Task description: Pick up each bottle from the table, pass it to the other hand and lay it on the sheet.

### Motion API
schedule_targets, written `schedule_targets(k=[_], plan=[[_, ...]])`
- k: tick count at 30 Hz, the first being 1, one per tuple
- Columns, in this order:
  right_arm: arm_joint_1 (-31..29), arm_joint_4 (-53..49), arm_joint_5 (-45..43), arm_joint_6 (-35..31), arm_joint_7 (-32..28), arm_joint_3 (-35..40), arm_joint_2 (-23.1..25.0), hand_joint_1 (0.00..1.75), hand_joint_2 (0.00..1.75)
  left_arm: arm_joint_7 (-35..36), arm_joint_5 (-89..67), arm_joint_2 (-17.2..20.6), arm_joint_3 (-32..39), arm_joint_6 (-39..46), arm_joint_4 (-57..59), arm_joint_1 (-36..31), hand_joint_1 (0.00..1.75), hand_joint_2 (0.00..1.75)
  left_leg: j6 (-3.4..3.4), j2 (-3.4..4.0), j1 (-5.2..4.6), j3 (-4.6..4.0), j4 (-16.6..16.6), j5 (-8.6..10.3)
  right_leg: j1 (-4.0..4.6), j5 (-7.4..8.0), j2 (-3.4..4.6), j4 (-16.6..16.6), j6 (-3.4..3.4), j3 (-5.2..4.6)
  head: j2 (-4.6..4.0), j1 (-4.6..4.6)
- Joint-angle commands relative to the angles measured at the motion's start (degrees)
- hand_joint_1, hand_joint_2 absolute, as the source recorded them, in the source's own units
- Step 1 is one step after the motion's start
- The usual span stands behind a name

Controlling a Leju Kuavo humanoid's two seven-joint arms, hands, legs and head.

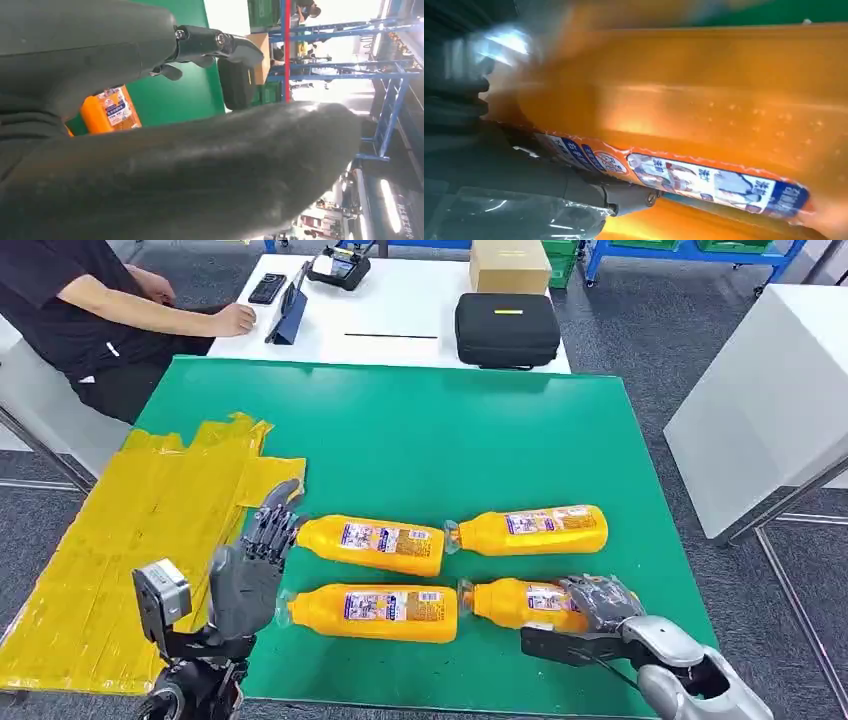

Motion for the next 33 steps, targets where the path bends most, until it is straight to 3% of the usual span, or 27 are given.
schedule_targets(k=[1,5,9,12,13,16,21,24,26,29,33], plan=[[3.8,4.5,-2.5,1.3,2.0,2.4,-0.7,1.75,1.75,1.3,-1.2,-2.6,2.1,-1.1,3.3,-2.4,0.00,0.00,0.02,-0.36,0.09,0.17,-0.1,0.01,0.12,-0.04,-0.29,-0.2,-0.28,0.33,0.00,-0.02],[4.8,1.6,-5.2,-1.6,2.9,-1.0,0.8,1.75,1.75,1.8,-1.4,-2.9,3.2,-1.2,2.5,-1.7,0.00,0.00,0.03,-0.41,0.09,0.26,-0.1,-0.03,0.14,-0.02,-0.32,-0.2,-0.25,0.49,0.00,0.00],[7.8,-7.1,-15.8,-4.6,3.9,-10.0,4.5,1.75,1.75,3.1,-1.0,-4.2,6.5,-1.0,0.7,0.5,0.00,0.00,0.05,-0.18,0.05,0.18,0.0,-0.06,0.08,0.01,-0.13,-0.1,-0.08,0.35,0.00,0.00],[9.6,-12.4,-24.2,-7.4,-0.2,-15.8,9.0,1.75,1.75,4.9,0.6,-4.5,8.8,-0.1,-0.5,2.9,0.00,0.00,0.04,-0.11,0.05,0.16,0.0,-0.12,0.09,-0.02,-0.04,0.0,-0.25,0.33,0.00,-0.02],[9.8,-15.0,-28.7,-8.1,-2.3,-18.0,10.5,1.75,1.75,4.7,2.0,-4.8,10.0,0.1,-1.0,3.7,0.00,1.75,0.03,-0.13,0.09,0.04,-0.1,-0.06,0.13,0.06,-0.08,-0.2,-0.15,0.73,0.00,0.02],[9.4,-21.1,-37.1,-7.9,-4.0,-21.8,13.5,1.75,1.75,4.4,4.8,-5.2,11.9,0.2,-1.4,4.6,0.00,1.75,0.02,0.11,0.01,0.01,0.0,-0.11,0.05,0.08,0.17,0.0,-0.08,0.67,0.00,-0.02],[9.3,-22.5,-37.6,-7.5,-3.2,-22.0,13.5,1.75,1.75,4.4,4.8,-5.0,12.0,0.2,-1.4,4.7,0.00,1.75,0.01,-0.06,0.07,-0.19,0.0,-0.08,0.12,0.04,0.02,0.1,-0.16,0.46,0.00,0.00],[8.4,-25.7,-44.2,-7.7,-8.2,-22.4,16.2,1.75,1.75,3.2,6.5,-5.8,12.9,1.3,-1.3,3.9,0.00,1.75,0.03,-0.03,0.05,-0.23,0.0,-0.07,0.08,0.05,0.04,0.1,-0.12,0.40,0.00,-0.02],[5.4,-24.8,-45.9,-8.3,-9.2,-18.6,15.1,1.75,1.75,2.4,6.5,-5.8,12.3,1.4,-0.1,1.1,0.00,1.75,0.02,0.03,0.04,-0.33,0.0,-0.06,0.05,0.06,0.10,0.1,-0.15,0.32,0.00,-0.02],[-3.0,-17.2,-44.1,-14.2,-10.2,-10.6,15.3,1.75,1.75,1.3,7.2,-5.7,10.8,2.1,1.1,-2.8,0.00,1.75,0.02,0.16,0.05,-0.30,0.1,-0.09,0.12,0.11,0.28,0.1,-0.31,0.30,0.00,0.00],[-10.3,-9.9,-37.3,-21.8,-9.8,-2.5,23.9,1.75,1.75,1.6,11.3,-6.3,8.7,0.3,1.5,-4.5,0.00,1.75,-0.01,0.39,0.11,-0.20,-0.1,0.00,0.17,0.27,0.50,0.0,-0.28,0.36,0.00,-0.02]])
